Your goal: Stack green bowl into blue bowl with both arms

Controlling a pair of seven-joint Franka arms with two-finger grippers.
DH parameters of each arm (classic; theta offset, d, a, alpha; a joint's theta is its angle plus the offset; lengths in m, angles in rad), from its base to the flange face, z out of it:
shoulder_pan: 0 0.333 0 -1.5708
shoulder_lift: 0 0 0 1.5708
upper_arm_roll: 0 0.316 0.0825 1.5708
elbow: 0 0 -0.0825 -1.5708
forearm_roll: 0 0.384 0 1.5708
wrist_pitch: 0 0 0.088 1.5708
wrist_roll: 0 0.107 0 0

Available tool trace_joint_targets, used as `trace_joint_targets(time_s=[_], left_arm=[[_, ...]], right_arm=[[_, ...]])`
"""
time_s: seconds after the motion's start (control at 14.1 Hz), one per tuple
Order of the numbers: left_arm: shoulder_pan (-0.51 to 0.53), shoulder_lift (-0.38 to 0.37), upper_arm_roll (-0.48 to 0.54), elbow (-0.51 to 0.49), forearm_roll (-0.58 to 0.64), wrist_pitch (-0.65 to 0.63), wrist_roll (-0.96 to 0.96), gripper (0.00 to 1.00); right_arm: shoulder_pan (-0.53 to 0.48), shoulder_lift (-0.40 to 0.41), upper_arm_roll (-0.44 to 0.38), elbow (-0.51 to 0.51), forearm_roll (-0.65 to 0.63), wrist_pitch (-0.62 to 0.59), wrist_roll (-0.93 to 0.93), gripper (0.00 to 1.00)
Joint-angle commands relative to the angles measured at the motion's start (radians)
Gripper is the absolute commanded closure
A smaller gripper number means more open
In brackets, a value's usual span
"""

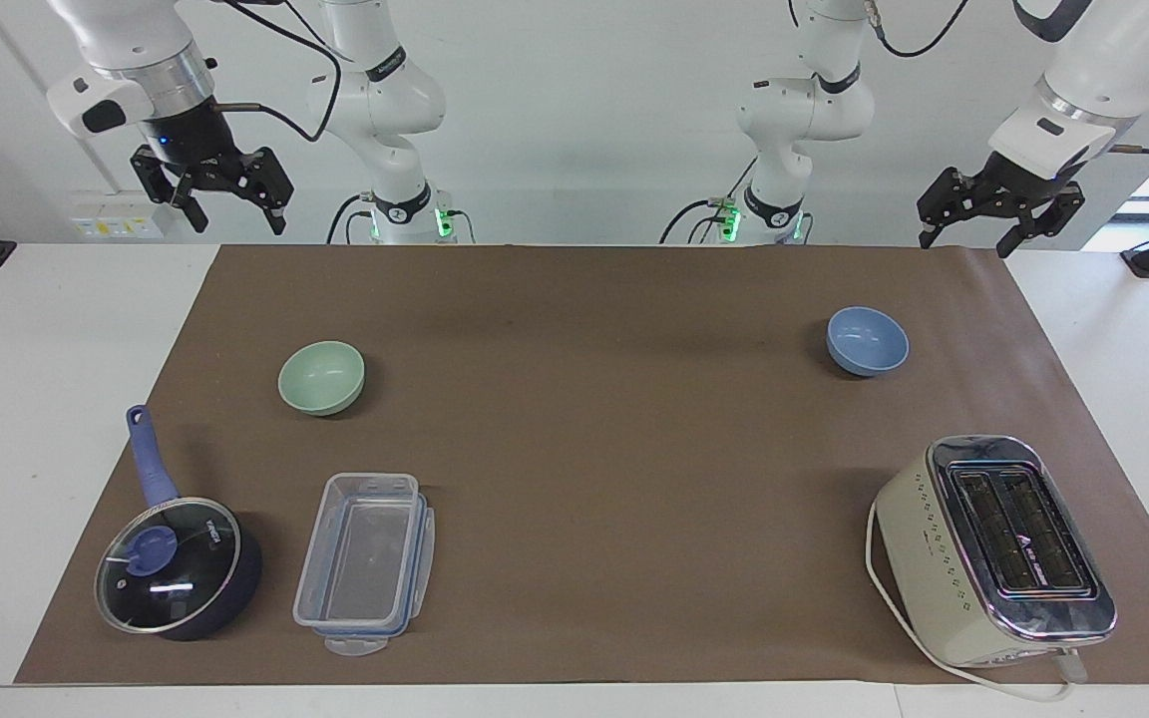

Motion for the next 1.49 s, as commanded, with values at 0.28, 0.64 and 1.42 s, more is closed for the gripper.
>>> trace_joint_targets(time_s=[0.28, 0.64, 1.42], left_arm=[[-0.001, -0.02, 0.001, -0.02, 0.007, -0.01, 0.003, 0.0], [0.002, -0.02, 0.001, -0.02, 0.007, -0.01, 0.003, 0.0], [0.007, -0.026, 0.004, -0.031, -0.016, -0.003, 0.011, 0.0]], right_arm=[[-0.01, -0.014, -0.001, -0.016, 0.003, 0.014, -0.021, 0.0], [-0.01, -0.014, -0.001, -0.016, 0.003, 0.014, -0.021, 0.0], [-0.012, -0.014, -0.001, -0.016, 0.003, 0.014, -0.021, 0.0]])
